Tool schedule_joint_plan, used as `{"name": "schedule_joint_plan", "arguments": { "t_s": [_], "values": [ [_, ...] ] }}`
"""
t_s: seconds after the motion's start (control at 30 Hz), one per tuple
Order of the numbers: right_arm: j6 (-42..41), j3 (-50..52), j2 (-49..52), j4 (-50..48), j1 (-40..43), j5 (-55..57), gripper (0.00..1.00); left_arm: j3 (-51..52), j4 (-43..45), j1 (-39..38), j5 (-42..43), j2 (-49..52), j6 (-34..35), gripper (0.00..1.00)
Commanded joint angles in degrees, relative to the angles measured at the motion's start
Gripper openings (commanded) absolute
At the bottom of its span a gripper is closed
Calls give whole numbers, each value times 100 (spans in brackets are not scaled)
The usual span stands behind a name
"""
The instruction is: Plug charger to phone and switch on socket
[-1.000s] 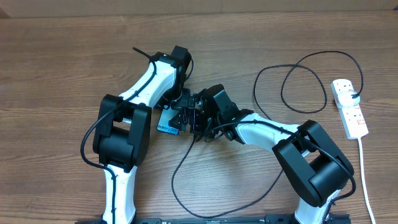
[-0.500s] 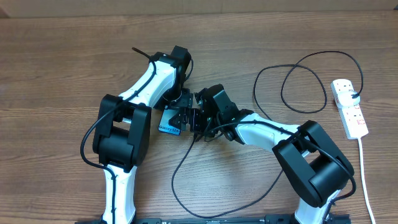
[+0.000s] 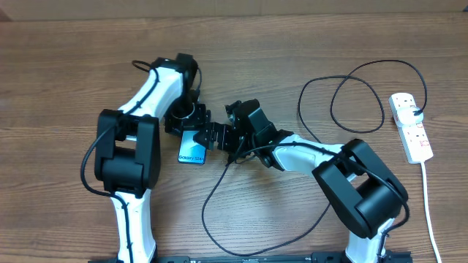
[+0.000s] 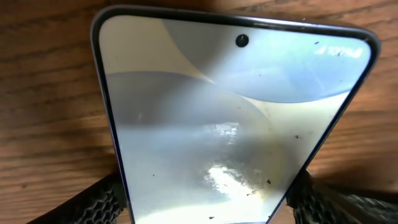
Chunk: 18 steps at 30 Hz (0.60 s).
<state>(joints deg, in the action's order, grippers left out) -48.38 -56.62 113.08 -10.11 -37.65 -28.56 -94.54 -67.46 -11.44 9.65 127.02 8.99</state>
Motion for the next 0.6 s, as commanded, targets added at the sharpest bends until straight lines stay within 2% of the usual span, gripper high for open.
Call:
{"name": "schedule_joint_plan", "arguments": {
  "t_s": [0.0, 0.13, 0.3, 0.4, 0.47, 0.53, 0.57],
  "values": [
    [-549, 68, 595, -330, -168, 197, 100, 177, 20, 177, 977, 299, -396, 75],
    [-835, 68, 955, -984, -326, 197, 100, 177, -2, 179, 994, 299, -411, 77],
    [-868, 63, 1137, -1526, -433, 254, 88, 177, -24, 118, 994, 299, -411, 79],
    [-866, 61, 1137, -1624, -435, 262, 69, 177, -24, 111, 992, 299, -411, 80],
    [-866, 63, 1137, -1626, -428, 262, 57, 177, -22, 114, 990, 299, -411, 85],
    [-863, 63, 1137, -1617, -415, 260, 50, 177, -24, 114, 990, 299, -411, 93],
    [-866, 63, 1137, -1620, -411, 260, 50, 177, -24, 114, 990, 299, -411, 96]
  ]
}}
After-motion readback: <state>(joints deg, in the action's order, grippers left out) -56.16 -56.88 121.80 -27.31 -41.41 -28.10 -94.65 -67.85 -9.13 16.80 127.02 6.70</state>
